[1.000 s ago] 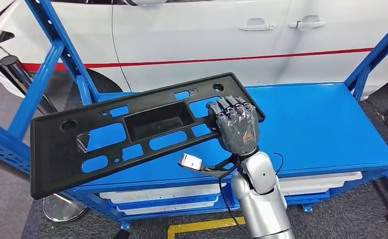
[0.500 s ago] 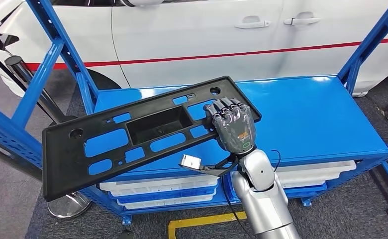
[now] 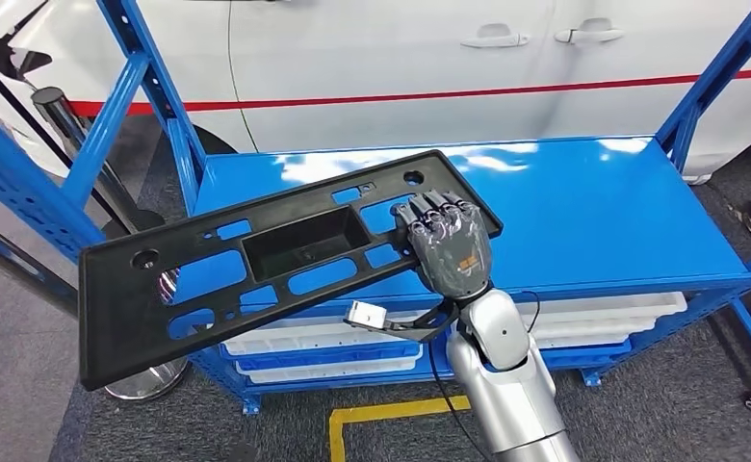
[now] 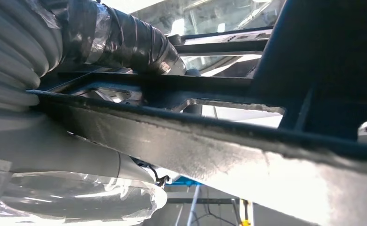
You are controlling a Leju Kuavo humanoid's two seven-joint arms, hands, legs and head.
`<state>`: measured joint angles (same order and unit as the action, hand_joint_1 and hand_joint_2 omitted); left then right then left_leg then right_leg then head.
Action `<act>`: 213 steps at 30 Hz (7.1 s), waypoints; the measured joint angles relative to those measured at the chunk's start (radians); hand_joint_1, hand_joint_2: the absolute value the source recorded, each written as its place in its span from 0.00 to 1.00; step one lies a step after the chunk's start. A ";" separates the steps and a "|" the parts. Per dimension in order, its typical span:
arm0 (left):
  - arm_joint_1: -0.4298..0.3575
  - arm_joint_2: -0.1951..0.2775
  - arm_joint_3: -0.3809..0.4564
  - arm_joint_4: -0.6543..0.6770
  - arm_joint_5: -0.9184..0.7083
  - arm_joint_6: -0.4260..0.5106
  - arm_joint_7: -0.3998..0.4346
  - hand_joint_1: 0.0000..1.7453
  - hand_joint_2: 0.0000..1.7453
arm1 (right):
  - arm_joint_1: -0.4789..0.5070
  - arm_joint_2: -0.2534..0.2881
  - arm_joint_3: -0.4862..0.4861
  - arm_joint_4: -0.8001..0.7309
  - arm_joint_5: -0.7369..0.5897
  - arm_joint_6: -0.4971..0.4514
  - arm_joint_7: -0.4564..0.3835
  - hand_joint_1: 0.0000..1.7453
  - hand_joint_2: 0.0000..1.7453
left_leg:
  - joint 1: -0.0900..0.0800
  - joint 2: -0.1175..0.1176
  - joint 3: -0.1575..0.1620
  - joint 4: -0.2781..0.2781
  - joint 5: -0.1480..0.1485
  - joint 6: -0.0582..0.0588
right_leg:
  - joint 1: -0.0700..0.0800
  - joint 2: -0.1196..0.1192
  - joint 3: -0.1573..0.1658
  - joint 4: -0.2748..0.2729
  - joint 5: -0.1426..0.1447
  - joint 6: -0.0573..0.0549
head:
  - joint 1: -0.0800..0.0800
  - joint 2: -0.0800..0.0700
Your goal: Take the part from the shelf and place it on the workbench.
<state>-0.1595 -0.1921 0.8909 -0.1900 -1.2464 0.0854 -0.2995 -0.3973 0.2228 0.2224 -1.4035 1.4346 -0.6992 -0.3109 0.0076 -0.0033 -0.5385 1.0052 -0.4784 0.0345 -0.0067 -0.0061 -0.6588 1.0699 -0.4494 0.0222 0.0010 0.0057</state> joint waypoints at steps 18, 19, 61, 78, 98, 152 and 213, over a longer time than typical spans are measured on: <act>-0.002 0.000 -0.001 0.000 0.004 0.002 0.000 0.00 1.00 | -0.005 -0.005 0.000 0.007 -0.011 0.000 -0.011 1.00 1.00 | 0.001 -0.002 -0.167 0.219 -0.085 -0.042 | 0.003 0.001 0.078 -0.042 -0.023 -0.049 | 0.000 0.000; -0.002 0.000 -0.001 0.000 0.004 0.001 0.000 0.00 1.00 | -0.005 -0.005 0.000 0.008 -0.011 0.000 -0.013 1.00 1.00 | 0.001 -0.001 -0.178 0.270 -0.107 -0.042 | 0.007 0.000 0.070 -0.041 -0.018 -0.052 | -0.001 0.000; -0.025 -0.001 -0.018 -0.006 0.002 0.000 0.006 0.00 1.00 | -0.009 -0.004 0.000 -0.017 0.010 0.000 -0.022 1.00 1.00 | -0.006 0.010 0.038 -0.021 -0.017 -0.001 | -0.007 0.005 -0.037 -0.004 0.036 -0.009 | -0.002 0.000; -0.021 -0.006 -0.021 -0.006 0.000 -0.002 0.006 0.00 1.00 | -0.016 -0.009 0.007 -0.017 0.020 0.000 -0.014 1.00 1.00 | -0.001 0.009 -0.154 0.094 0.016 -0.040 | -0.002 0.002 0.099 -0.036 -0.045 -0.050 | -0.002 0.000; -0.028 -0.010 -0.025 -0.006 0.003 -0.002 0.007 0.00 1.00 | -0.020 -0.015 0.015 -0.006 0.023 0.000 0.003 1.00 1.00 | -0.010 0.015 -0.044 -0.014 0.045 0.013 | -0.007 0.004 -0.072 0.238 -0.093 0.000 | -0.001 0.000; -0.031 -0.013 -0.030 -0.006 0.004 -0.006 0.009 0.00 1.00 | -0.048 -0.027 0.078 0.016 0.039 0.000 0.053 1.00 1.00 | -0.001 -0.001 0.024 -0.001 -0.021 -0.024 | -0.001 -0.003 -0.011 -0.030 0.063 -0.018 | -0.003 0.000; -0.042 -0.009 -0.035 -0.008 0.021 -0.004 0.017 0.00 1.00 | -0.080 -0.035 0.123 0.062 -0.060 0.000 0.013 1.00 1.00 | -0.019 0.010 0.041 -0.023 -0.023 -0.008 | 0.004 0.001 -0.026 -0.038 0.077 -0.033 | -0.003 0.000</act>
<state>-0.2011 -0.2007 0.8557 -0.1976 -1.2257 0.0813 -0.2825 -0.4776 0.1880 0.3451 -1.3419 1.3745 -0.6992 -0.2980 -0.0118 0.0062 -0.4971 0.9823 -0.5013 0.0268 -0.0022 -0.0050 -0.6850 1.0315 -0.3721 -0.0104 -0.0024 0.0057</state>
